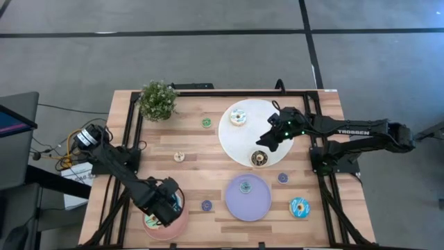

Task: Pick & Place donuts
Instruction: Put the left big light blue donut on the pink plate

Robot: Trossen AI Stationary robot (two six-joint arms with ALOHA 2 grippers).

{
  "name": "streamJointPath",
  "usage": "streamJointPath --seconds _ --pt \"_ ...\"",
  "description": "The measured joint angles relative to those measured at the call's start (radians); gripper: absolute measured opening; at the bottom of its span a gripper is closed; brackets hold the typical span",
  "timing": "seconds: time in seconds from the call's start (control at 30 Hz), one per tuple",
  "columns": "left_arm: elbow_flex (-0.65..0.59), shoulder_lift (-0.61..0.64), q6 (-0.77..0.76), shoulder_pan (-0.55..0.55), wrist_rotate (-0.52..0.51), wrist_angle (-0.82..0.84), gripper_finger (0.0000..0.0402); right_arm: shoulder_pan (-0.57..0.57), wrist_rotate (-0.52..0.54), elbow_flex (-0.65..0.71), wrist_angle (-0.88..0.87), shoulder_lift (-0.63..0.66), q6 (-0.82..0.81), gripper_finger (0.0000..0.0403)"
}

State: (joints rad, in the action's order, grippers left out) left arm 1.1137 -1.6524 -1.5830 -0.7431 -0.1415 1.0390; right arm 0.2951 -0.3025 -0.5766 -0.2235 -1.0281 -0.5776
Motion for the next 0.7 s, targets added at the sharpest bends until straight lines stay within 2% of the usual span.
streamJointPath --seconds 0.23,0.53,0.7 --pt "-0.003 0.000 0.017 -0.002 0.024 0.072 0.0115 0.000 0.021 0.000 0.000 0.000 0.000 0.0244" --pt "-0.071 -0.001 0.016 -0.002 0.044 -0.040 0.0116 0.000 0.021 0.000 0.000 0.000 0.001 0.0244" --pt "-0.072 -0.001 0.018 0.003 0.043 -0.043 0.0116 0.001 0.024 0.000 0.000 0.000 0.001 0.0244"
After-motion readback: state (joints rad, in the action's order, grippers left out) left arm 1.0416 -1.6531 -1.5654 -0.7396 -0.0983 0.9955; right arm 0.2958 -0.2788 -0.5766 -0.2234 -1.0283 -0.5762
